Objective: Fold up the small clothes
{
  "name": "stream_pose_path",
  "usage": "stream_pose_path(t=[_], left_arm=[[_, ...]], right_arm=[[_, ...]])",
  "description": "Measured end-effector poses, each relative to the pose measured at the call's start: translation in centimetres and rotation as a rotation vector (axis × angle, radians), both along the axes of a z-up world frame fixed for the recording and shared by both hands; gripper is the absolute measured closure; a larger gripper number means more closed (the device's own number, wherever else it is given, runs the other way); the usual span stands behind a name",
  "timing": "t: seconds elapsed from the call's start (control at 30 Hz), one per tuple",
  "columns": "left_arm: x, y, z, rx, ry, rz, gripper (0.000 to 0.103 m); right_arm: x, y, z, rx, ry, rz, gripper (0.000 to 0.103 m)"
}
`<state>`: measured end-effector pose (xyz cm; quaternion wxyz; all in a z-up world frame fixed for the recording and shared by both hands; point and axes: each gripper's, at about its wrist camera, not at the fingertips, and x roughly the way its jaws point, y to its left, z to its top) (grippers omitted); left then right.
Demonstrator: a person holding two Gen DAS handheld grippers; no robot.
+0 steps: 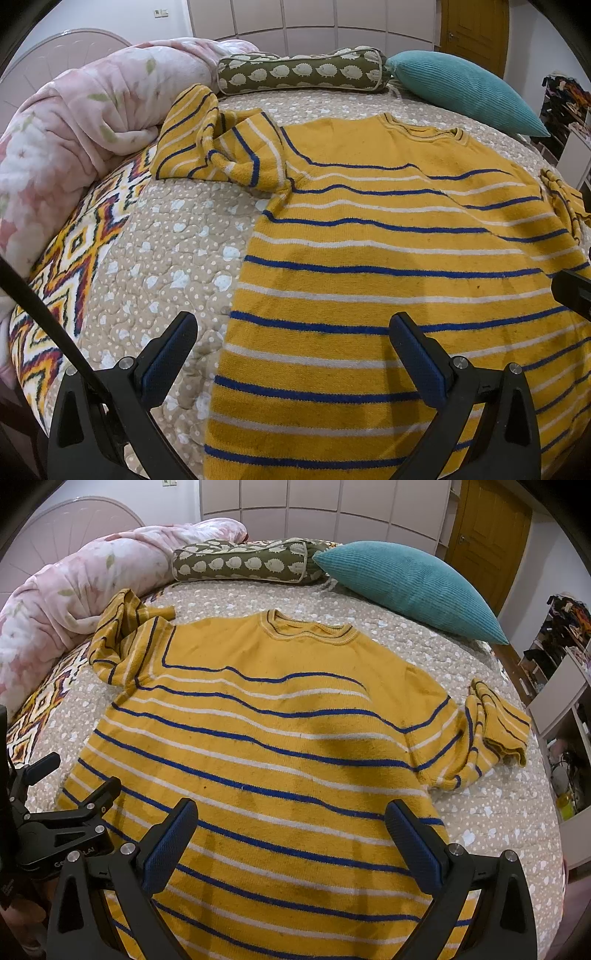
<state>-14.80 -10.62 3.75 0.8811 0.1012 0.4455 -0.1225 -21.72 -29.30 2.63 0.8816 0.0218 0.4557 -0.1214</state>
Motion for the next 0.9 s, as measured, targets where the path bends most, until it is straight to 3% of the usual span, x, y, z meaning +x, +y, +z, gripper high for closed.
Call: stream_pose_path(t=[0.37,0.57,0.77,0.9], left_arm=[[0.5,0.5,-0.5,-0.012,0.023,0.006,0.0],[3.3,3.2,1.3,-0.114,0.069,0.033,0.0],[9.4,8.5,3.7,-0.136,0.021,0.211,0.0],[13.2,10.1,4.5,-0.231,0.052,0.288,0.0]], right_arm=[[0.4,0.2,-0.3,0.004,0.011,0.003,0.0],[0.7,0.2,-0.2,0.008,0.005,0.011,0.0],[2.8,0.1,0.4,0.067,-0.021,0.035,0.0],[6.2,1.6,1.9,0.149,-0.075,0.105,0.0]])
